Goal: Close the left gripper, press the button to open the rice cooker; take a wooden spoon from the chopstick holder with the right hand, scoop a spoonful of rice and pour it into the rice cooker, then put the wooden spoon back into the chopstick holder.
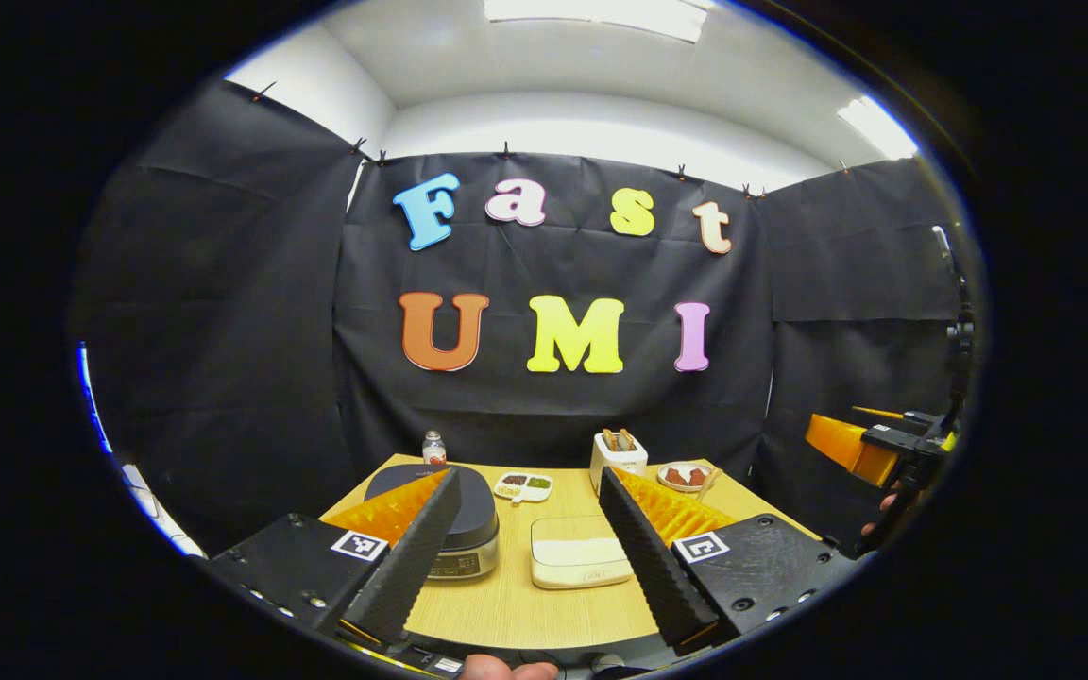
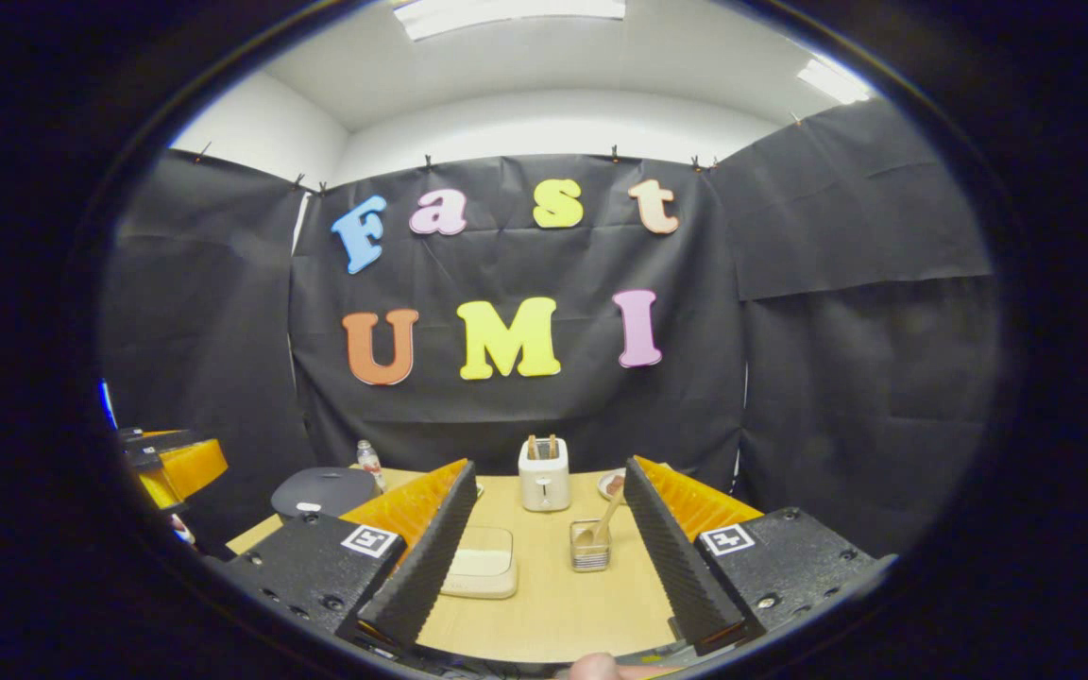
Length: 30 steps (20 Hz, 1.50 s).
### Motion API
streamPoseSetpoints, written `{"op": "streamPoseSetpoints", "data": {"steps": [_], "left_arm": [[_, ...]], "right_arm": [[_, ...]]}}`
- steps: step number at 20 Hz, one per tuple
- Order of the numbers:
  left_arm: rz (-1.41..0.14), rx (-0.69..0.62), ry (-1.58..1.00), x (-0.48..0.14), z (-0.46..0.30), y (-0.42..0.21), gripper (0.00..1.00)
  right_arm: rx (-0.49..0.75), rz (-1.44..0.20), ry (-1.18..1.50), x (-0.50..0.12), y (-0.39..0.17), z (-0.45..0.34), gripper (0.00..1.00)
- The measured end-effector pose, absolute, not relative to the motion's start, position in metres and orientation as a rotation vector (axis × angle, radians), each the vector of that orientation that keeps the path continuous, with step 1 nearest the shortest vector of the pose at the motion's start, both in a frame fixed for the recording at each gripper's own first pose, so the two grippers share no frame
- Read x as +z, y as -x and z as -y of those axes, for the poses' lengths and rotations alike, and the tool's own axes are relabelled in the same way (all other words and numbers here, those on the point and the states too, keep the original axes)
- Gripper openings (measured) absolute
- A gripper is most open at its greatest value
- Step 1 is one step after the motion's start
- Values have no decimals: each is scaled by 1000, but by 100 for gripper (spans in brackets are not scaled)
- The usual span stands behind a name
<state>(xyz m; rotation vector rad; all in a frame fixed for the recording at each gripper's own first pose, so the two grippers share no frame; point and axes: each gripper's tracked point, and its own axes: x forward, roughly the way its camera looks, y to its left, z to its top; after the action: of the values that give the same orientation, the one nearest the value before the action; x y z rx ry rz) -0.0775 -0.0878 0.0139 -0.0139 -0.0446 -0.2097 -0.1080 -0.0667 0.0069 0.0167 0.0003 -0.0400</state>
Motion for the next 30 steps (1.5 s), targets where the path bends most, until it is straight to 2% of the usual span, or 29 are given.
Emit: {"op": "streamPoseSetpoints", "data": {"steps": [7,14,17,18,30], "left_arm": [[93,-199,18,22,94,93,94],[84,-226,-13,16,114,95,95],[84,-225,-30,12,118,95,95],[81,-226,-27,10,118,93,95],[78,-226,33,18,110,83,94]], "right_arm": [[-49,-22,-19,-11,129,62,100],[-44,-8,4,-10,130,61,98],[-48,-15,20,-15,132,61,100],[-49,-21,20,-17,133,61,98],[-42,-13,31,-6,120,50,100]]}}
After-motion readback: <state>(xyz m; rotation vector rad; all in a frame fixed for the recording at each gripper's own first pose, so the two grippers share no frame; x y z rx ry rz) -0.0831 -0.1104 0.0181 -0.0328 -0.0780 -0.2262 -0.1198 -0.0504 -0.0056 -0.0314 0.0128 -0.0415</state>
